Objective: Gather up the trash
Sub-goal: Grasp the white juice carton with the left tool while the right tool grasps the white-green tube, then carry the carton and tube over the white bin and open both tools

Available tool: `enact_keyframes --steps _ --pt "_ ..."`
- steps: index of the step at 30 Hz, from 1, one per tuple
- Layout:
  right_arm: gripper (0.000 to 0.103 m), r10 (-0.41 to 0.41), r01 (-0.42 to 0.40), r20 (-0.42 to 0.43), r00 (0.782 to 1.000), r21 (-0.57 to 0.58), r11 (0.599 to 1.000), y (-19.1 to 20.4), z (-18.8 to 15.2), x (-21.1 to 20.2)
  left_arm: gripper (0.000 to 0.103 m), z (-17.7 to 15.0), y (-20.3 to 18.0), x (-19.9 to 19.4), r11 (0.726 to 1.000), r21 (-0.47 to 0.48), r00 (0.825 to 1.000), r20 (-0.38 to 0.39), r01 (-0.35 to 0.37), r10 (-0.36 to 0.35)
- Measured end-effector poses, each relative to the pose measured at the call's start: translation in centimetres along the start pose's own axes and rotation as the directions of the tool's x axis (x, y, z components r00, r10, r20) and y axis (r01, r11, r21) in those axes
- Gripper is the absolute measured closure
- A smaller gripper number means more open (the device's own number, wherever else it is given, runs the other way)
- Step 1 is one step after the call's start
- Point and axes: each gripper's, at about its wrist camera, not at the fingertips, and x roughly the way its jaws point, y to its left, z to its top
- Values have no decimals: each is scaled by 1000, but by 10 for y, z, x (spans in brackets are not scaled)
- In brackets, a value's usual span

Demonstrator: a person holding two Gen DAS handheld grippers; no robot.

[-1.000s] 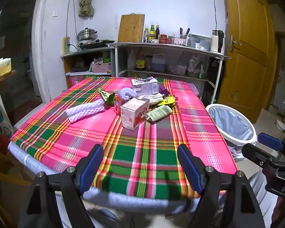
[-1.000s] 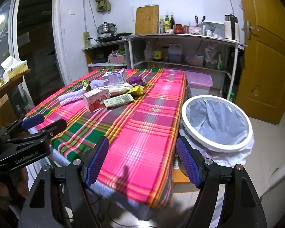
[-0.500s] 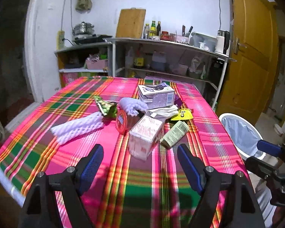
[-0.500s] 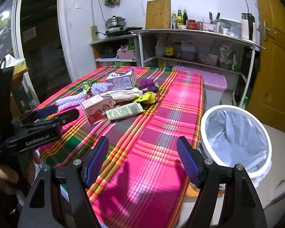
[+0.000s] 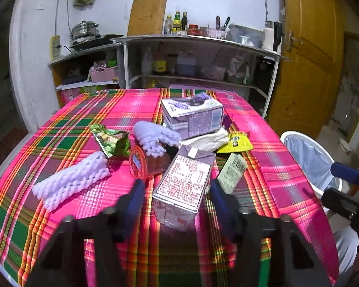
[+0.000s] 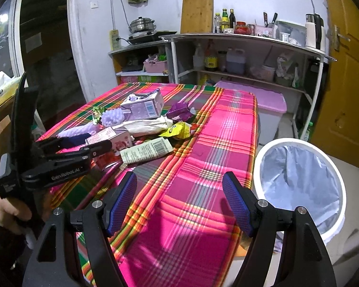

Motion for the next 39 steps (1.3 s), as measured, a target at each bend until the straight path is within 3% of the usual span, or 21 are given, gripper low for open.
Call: enact_keyframes --steps 6,21,29,31,32,34,36,39 --pt "29 22 -22 -22 1000 4 1000 4 7 12 65 -4 3 -4 1000 -16 1000 8 5 -5" --pt "29 107 -84 -157 982 143 986 23 36 76 66 -18 32 -54 994 -112 995 99 -6 17" --pt "29 49 -7 -216 975 194 981 33 51 118 66 -22 47 -65 990 -143 992 122 -17 35" --pt "34 19 29 -245 969 188 982 35 50 129 66 -22 51 -66 988 -153 991 126 -14 34" --pt "44 5 47 -265 964 187 981 34 47 133 66 -22 53 -67 987 -157 991 127 -16 36" --pt "52 -30 75 -260 965 164 984 36 45 129 66 -23 57 -67 987 -161 991 125 -17 38" --pt "65 -29 75 -258 966 170 983 34 45 125 66 -24 60 -67 986 -166 992 124 -20 41" --pt "76 -14 60 -256 967 175 983 29 41 117 66 -26 61 -67 986 -168 992 119 -20 41"
